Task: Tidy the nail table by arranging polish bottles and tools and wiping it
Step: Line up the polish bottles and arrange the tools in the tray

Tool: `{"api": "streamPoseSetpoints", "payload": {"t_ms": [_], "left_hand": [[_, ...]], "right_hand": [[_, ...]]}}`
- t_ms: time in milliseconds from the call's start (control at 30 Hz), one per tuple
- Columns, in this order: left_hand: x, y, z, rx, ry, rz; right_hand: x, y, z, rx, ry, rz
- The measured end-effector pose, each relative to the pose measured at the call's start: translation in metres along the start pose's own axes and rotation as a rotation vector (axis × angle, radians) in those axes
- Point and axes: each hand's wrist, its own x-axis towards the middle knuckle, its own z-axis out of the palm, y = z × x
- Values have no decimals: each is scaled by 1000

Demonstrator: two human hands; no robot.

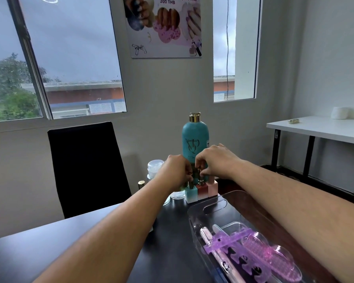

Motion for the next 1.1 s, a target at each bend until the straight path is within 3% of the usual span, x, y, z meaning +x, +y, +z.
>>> {"api": "streamPoseSetpoints", "payload": {"t_ms": [333,500,800,1100], "left_hand": [[-18,-4,-50,73,177,107],[-53,-28,-90,88,233,71],[-106,-78,-87,43,53,-62],[-99,-92,-73,-202,-12,-64]], "right_hand": [[-9,-11,-32,225,68,-1],[-14,-42,-44,320,74,-79],[-21,-112,-30,429,-126,-192],[-21,-132,-16,511,-108,-178]]}}
